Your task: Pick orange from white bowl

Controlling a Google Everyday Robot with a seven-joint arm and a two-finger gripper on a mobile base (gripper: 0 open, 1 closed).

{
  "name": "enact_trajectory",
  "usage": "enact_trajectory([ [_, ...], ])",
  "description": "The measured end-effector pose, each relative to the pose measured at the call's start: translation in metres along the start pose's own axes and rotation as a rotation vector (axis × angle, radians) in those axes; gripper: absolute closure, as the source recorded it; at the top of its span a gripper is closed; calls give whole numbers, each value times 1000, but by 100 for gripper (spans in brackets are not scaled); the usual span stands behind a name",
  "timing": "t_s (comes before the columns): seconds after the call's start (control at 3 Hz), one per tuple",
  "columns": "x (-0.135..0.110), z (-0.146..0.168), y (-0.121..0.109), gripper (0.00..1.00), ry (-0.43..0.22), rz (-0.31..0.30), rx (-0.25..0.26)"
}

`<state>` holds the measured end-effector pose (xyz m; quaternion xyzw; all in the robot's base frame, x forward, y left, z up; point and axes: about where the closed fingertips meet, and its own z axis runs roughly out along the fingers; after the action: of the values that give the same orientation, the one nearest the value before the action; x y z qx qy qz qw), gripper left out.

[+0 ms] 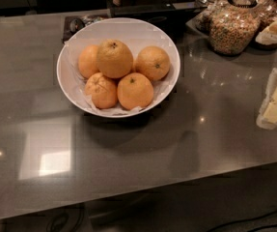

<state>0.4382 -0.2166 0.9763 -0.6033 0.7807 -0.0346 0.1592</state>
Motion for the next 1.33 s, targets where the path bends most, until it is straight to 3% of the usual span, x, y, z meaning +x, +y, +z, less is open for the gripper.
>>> enact_trajectory([
  [0.33, 0, 0, 0, 0, 0, 0, 0],
  [0.67, -15, -1, 1, 0, -21, -41, -3],
  [1.0, -45, 2, 0, 0, -52, -117, -42],
  [1.33, -61, 1, 4, 0, -50, -204, -36],
])
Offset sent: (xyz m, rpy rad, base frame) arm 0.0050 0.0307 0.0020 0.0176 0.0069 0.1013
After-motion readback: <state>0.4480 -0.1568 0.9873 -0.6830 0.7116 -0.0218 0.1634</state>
